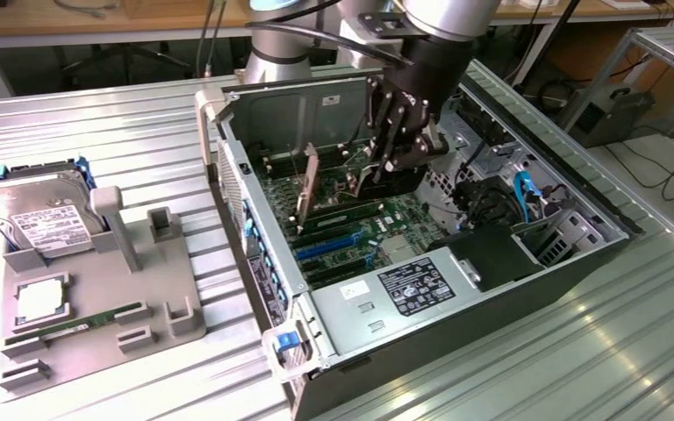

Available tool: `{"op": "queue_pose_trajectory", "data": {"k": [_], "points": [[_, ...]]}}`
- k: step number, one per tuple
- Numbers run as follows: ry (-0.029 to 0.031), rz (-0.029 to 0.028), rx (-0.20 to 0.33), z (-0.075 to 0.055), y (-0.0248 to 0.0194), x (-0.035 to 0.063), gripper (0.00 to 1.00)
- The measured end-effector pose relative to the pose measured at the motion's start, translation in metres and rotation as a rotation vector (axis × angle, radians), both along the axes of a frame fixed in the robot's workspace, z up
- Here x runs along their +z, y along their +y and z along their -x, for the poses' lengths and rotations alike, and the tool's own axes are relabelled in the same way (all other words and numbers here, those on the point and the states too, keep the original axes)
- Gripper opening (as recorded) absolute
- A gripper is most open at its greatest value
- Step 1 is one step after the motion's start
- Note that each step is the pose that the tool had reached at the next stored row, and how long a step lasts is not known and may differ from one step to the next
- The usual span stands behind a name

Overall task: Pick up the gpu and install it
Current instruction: 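Insert the gpu into the slot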

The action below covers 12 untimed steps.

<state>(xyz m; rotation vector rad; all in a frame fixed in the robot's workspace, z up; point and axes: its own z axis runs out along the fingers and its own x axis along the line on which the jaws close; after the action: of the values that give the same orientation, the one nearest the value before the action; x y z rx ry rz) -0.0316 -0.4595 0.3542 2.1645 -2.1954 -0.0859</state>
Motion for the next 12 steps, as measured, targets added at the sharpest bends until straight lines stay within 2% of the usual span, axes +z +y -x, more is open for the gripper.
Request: {"op": "queue_pose_trajectory", "data": {"k": [2, 5, 12], "points": [[-0.0001, 0.0, 0.006, 0.002, -0.0001, -0.0033, 0.26], [-0.0008, 0.0, 0.007, 0.012, -0.0002, -0.0084, 0.26], [-0.005, 0.0, 0.012, 0.027, -0.0002, -0.0186, 0.26]]}}
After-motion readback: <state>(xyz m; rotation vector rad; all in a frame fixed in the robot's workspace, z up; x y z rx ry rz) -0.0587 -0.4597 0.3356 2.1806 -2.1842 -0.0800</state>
